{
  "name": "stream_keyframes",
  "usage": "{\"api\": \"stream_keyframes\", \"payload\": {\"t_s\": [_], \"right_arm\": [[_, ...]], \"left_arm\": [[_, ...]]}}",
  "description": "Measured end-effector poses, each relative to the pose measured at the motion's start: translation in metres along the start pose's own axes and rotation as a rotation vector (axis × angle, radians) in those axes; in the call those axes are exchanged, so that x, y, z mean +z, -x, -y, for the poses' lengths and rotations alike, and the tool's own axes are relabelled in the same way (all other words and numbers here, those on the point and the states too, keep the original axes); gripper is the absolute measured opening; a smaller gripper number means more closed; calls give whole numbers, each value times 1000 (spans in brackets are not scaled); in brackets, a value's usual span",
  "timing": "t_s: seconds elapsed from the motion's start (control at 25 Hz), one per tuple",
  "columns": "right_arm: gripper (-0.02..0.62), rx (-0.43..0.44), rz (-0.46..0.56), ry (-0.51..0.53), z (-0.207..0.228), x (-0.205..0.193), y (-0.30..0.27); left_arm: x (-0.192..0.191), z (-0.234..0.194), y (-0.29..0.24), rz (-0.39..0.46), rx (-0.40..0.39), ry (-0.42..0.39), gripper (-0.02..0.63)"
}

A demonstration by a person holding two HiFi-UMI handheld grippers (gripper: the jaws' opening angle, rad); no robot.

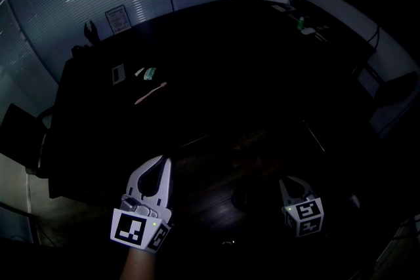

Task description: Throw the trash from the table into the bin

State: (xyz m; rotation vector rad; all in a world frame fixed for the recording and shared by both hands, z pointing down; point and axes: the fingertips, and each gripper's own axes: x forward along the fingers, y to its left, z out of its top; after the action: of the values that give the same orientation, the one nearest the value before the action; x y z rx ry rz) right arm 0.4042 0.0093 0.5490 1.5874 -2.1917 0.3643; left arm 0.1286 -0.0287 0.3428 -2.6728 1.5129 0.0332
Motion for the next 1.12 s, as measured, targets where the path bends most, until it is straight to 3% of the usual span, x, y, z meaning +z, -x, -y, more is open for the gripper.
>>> {"api": "stream_keyframes", "payload": {"t_s": [0.24, 0.56, 0.84, 1.12], "right_arm": [[6, -28, 315, 99, -29, 122, 40], [6, -69, 552, 69, -46, 206, 78], [5, -20, 647, 149, -84, 241, 94], [6, 17, 673, 148, -97, 255, 91]], "left_arm": [[11, 3, -2, 22, -6, 0, 0], [25, 2, 6, 45, -2, -9, 0], [34, -9, 22, 56, 38, -16, 0], [39, -25, 39, 70, 67, -1, 0]]}}
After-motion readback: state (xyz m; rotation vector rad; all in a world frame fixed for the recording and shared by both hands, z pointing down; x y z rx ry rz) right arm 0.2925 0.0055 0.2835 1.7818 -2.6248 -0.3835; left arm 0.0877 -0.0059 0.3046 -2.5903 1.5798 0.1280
